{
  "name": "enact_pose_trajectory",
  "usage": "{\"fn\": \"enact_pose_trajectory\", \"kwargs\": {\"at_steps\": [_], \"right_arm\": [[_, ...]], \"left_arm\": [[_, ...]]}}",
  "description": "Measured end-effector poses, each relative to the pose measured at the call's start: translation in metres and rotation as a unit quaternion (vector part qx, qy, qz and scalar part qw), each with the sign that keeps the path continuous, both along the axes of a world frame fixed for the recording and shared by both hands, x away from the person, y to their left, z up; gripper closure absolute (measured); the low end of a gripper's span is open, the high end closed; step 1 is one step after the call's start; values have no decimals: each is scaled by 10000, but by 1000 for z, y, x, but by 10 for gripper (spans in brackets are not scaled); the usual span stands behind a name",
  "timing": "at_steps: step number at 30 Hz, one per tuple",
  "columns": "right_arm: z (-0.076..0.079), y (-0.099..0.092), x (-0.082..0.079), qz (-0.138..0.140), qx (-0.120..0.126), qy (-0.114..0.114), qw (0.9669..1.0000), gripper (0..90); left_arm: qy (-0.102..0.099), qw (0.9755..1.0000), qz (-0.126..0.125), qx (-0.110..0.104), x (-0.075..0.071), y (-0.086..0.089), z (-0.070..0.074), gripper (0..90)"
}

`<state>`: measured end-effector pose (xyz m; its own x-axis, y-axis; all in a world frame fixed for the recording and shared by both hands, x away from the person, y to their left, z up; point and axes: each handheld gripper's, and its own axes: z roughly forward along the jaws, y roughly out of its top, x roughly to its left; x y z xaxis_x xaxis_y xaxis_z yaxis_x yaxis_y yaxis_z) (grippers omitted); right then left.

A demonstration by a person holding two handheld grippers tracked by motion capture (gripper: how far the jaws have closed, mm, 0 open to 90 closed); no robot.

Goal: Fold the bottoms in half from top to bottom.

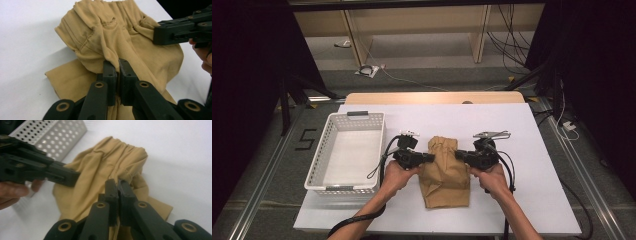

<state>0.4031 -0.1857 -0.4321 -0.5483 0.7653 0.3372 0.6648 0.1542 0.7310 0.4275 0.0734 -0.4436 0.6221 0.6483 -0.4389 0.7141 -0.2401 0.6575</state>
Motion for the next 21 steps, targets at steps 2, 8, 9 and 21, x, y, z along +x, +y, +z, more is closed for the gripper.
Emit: {"fn": "enact_pose_trajectory", "kwargs": {"at_steps": [2,8,9,21], "right_arm": [[4,0,-9,69,24,-85,9999,877],[8,2,-37,203,11,-345,9992,874],[8,2,-41,222,7,-377,9990,874],[7,7,-88,629,-209,-531,9964,871]], "left_arm": [[-38,10000,-70,-32,-5,2,1,846],[-143,9994,-288,-105,-26,8,1,847],[-149,9993,-313,-126,-29,9,0,847],[-123,9978,-617,-212,-59,21,-9,832]]}}
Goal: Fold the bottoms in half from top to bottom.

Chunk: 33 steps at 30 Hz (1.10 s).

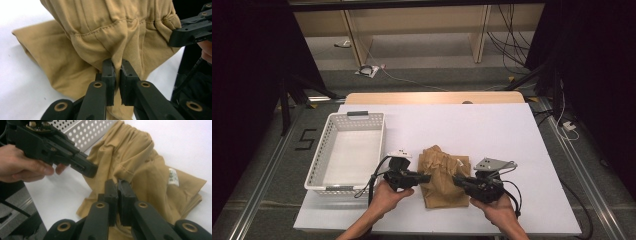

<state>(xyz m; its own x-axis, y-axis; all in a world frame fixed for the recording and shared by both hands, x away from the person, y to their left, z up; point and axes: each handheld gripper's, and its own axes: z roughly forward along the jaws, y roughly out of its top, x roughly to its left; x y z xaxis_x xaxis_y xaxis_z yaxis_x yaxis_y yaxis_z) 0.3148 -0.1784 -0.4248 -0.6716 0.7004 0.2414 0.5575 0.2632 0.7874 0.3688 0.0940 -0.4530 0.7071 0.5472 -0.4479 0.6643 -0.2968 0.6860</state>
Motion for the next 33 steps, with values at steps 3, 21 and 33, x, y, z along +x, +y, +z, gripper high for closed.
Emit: {"fn": "enact_pose_trajectory", "kwargs": {"at_steps": [3,21,33], "right_arm": [[-3,-1,-8,72,-60,15,10000,872],[-21,-7,-39,324,-331,301,9985,871],[-28,-6,-49,414,-500,544,9964,850]], "left_arm": [[-13,10000,-55,29,-6,1,0,833],[-107,9982,-450,372,-31,1,-8,821],[-111,9966,-621,529,-38,3,-14,860]]}}
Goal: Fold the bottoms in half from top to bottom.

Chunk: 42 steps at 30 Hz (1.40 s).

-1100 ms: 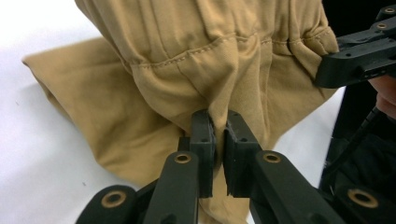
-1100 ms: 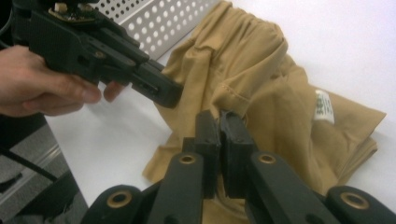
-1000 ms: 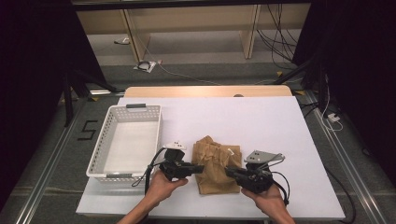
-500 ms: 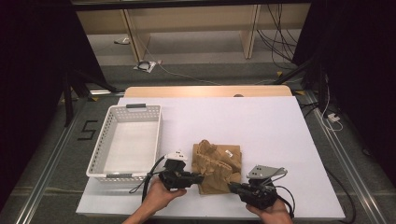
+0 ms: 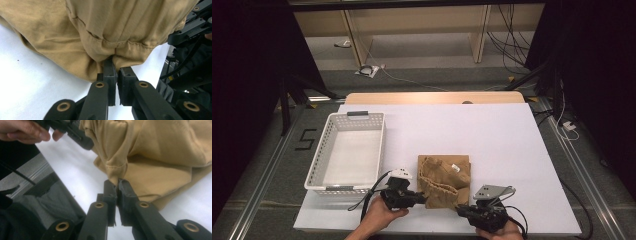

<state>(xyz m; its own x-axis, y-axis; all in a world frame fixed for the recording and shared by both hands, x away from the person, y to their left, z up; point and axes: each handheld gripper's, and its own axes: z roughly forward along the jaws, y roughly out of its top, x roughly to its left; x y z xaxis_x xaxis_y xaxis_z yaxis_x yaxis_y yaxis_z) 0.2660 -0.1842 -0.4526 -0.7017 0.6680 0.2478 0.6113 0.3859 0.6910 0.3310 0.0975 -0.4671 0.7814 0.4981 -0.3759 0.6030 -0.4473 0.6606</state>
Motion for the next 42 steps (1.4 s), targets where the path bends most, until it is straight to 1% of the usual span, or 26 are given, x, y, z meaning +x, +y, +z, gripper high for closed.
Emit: {"fn": "enact_pose_trajectory", "kwargs": {"at_steps": [2,3,5,8,10,12,13,15,19,20,21,23,27,31,34,36,38,39,42], "right_arm": [[1,-2,-1,-5,24,-12,10000,842],[2,-4,-1,-21,59,-37,10000,812],[6,-8,-2,-31,185,-71,9998,784],[12,-14,-2,-124,334,-236,9991,766],[15,-18,-2,-265,421,-386,9980,772],[16,-18,0,-427,408,-473,9971,786],[16,-18,3,-528,328,-537,9966,797],[15,-15,9,-620,217,-544,9964,819],[9,-6,23,-536,145,-331,9979,881],[7,-3,24,-468,157,-247,9985,900],[5,0,25,-389,145,-196,9989,900],[2,5,23,-213,83,-126,9997,900],[-2,11,17,9,-18,-9,10000,900],[-8,12,14,133,-136,150,9997,900],[-12,14,12,188,-227,282,9992,900],[-16,15,12,227,-343,323,9986,900],[-19,17,12,233,-441,375,9981,900],[-20,17,12,232,-461,415,9978,900],[-21,17,13,224,-486,418,9977,900]], "left_arm": [[-50,10000,6,38,-2,0,0,864],[-74,10000,-8,67,-2,0,1,865],[-80,9999,-1,78,-3,0,0,867],[-79,9999,-3,76,-3,0,0,869],[-87,9999,-9,87,-3,-1,0,870],[-132,9998,-36,124,-4,-2,1,869],[-141,9998,-44,135,-4,-2,1,869],[-167,9997,-61,157,-5,-2,1,869],[-180,9996,-72,182,-5,-3,1,868],[-187,9996,-80,182,-6,-3,1,868],[-199,9996,-86,194,-6,-3,2,868],[-203,9995,-86,219,-6,-3,2,867],[-204,9995,-88,236,-8,-2,1,861],[-181,9995,-109,248,-11,1,0,842],[-164,9993,-179,276,-13,2,0,824],[-131,9991,-198,338,-14,1,1,781],[-140,9989,-224,395,-15,1,2,756],[-122,9988,-220,423,-16,0,3,738],[-78,9985,-237,481,-18,2,5,665]]}}
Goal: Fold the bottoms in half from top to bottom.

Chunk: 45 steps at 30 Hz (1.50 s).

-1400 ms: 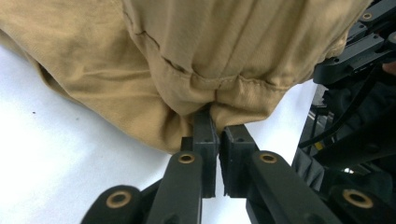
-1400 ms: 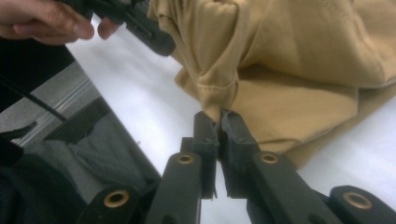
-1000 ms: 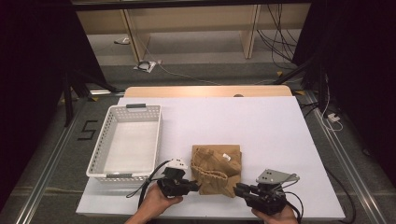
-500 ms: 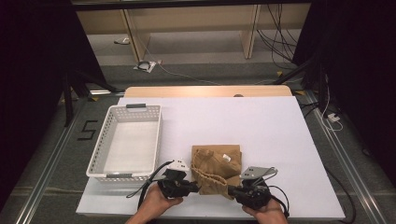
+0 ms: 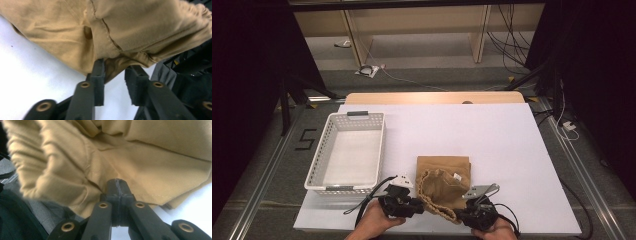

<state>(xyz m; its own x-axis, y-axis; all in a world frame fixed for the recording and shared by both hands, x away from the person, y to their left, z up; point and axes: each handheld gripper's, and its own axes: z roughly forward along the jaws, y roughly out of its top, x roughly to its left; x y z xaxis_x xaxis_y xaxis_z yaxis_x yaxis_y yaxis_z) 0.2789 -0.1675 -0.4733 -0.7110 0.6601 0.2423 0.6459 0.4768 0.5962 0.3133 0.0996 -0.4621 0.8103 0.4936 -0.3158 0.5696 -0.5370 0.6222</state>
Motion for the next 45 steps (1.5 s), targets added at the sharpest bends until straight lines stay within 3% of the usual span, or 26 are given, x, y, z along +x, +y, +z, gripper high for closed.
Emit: {"fn": "enact_pose_trajectory", "kwargs": {"at_steps": [6,14,18,23,28,32,39,45], "right_arm": [[-1,-2,1,-41,-81,51,9999,900],[0,-13,3,-210,-120,23,9997,900],[2,-21,3,-279,-196,124,9993,869],[9,-33,0,-676,-371,-298,9966,782],[16,-39,3,-1035,-268,-570,9926,611],[20,-38,3,-1177,-143,-755,9901,527],[19,-28,7,-1308,72,-534,9899,421],[12,-18,1,-1308,-115,-357,9907,405]], "left_arm": [[44,9999,128,91,-3,14,8,546],[3,9995,309,-18,-2,22,14,547],[39,9989,462,-82,-1,24,15,521],[150,9979,599,-208,0,24,14,447],[229,9967,749,-195,2,21,10,402],[321,9953,893,-216,4,19,6,378],[386,9938,1016,-212,6,13,0,344],[408,9915,1217,-196,10,12,-5,347]]}}
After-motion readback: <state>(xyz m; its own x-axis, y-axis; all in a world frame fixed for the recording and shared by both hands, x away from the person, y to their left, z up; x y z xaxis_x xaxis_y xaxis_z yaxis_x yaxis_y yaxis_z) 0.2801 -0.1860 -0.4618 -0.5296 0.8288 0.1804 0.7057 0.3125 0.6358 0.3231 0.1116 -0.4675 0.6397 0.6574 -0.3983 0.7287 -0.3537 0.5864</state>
